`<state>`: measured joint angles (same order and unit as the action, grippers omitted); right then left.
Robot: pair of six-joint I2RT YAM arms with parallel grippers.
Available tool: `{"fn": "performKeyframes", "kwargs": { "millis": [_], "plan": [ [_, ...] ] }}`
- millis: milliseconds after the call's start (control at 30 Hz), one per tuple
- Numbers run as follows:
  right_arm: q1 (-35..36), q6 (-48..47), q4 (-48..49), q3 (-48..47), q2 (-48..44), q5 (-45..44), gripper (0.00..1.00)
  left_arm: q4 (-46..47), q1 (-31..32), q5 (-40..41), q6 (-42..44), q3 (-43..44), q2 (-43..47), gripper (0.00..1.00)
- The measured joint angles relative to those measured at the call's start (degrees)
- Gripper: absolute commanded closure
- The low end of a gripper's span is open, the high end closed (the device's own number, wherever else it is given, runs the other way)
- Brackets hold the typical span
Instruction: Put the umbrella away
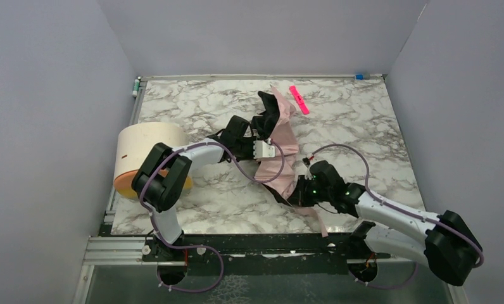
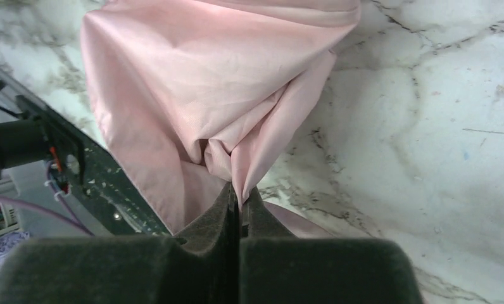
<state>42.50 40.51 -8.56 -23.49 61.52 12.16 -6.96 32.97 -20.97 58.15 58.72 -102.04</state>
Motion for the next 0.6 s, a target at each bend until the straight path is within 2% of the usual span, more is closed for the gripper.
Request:
{"fn": "performKeyframes", "kwargs": {
  "millis": [167, 267, 400, 600],
  "plan": [
    [2.19, 3.32, -1.51, 1.01, -7.43, -0.39, 0.99, 0.26, 0.02, -0.02, -1.77, 1.97, -1.70, 1.00],
    [6.34, 6.84, -1.90, 2.49, -9.88, -2.14, 0.99, 0.44, 0.04, 0.00, -2.64, 2.62, -2.27, 1.00],
    [15.56, 14.19, -2.80, 2.95, -9.66, -7.72, 0.99, 0.94, 0.02, 0.04, -3.85, 2.80, -2.56, 1.00],
    [34.23, 31.10, -10.01, -1.79, -3.54, -26.99, 0.99, 1.40, 0.02, 0.63, -4.63, 2.80, -2.67, 1.00]
  ]
}}
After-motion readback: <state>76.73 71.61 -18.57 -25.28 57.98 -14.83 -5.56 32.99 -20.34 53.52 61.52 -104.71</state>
